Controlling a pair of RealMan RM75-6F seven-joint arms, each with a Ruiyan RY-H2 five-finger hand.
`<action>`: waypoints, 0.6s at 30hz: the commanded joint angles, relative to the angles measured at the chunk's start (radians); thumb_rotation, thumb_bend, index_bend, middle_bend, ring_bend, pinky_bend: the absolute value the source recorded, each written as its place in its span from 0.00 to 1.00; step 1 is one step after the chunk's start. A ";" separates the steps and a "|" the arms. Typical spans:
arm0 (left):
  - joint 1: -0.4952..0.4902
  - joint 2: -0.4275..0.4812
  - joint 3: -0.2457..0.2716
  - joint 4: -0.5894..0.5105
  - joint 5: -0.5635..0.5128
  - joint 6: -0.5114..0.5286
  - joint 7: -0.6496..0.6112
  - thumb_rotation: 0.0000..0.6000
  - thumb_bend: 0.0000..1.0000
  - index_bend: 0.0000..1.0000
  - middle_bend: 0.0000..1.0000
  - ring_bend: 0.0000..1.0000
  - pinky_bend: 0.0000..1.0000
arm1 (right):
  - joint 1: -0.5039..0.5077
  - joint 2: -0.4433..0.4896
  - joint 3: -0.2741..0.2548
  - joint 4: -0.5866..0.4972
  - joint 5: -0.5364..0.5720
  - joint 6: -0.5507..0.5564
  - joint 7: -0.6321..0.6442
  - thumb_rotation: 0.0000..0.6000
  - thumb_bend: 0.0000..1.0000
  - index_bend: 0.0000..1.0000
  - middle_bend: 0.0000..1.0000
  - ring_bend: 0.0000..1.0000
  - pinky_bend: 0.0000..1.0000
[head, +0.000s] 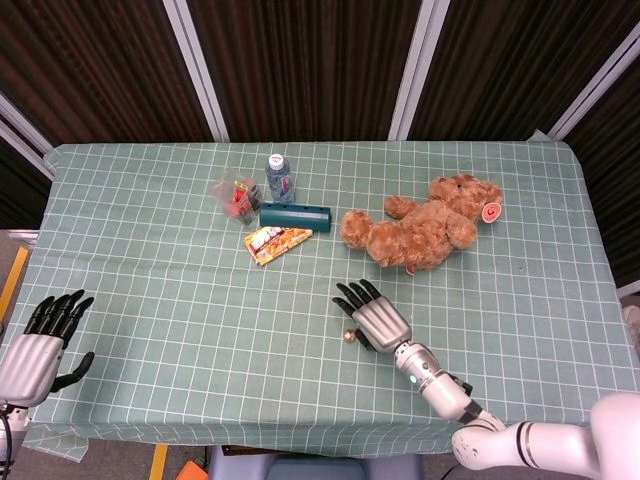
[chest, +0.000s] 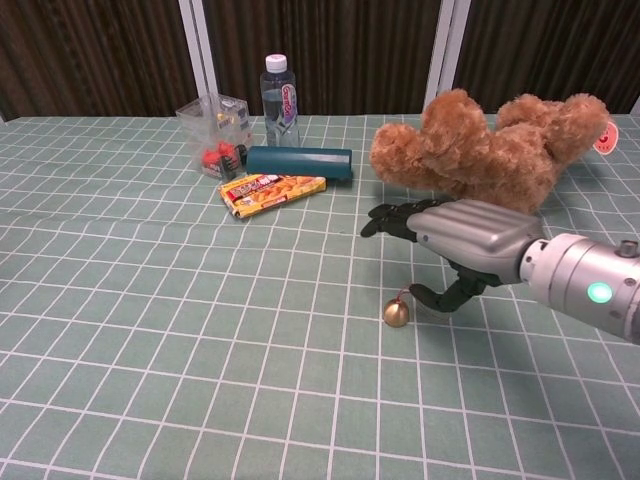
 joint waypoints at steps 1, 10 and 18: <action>0.001 0.001 -0.001 -0.001 -0.001 0.003 0.000 1.00 0.38 0.00 0.00 0.00 0.02 | -0.031 0.069 -0.031 -0.070 -0.011 0.039 -0.033 1.00 0.57 0.10 0.00 0.00 0.00; 0.013 0.001 -0.010 -0.002 -0.010 0.027 0.007 1.00 0.38 0.00 0.00 0.00 0.02 | -0.332 0.323 -0.264 -0.157 -0.349 0.483 0.155 1.00 0.53 0.00 0.00 0.00 0.00; 0.021 -0.020 -0.012 0.022 0.032 0.077 0.012 1.00 0.38 0.00 0.00 0.00 0.02 | -0.527 0.353 -0.261 -0.041 -0.321 0.725 0.311 1.00 0.47 0.00 0.00 0.00 0.00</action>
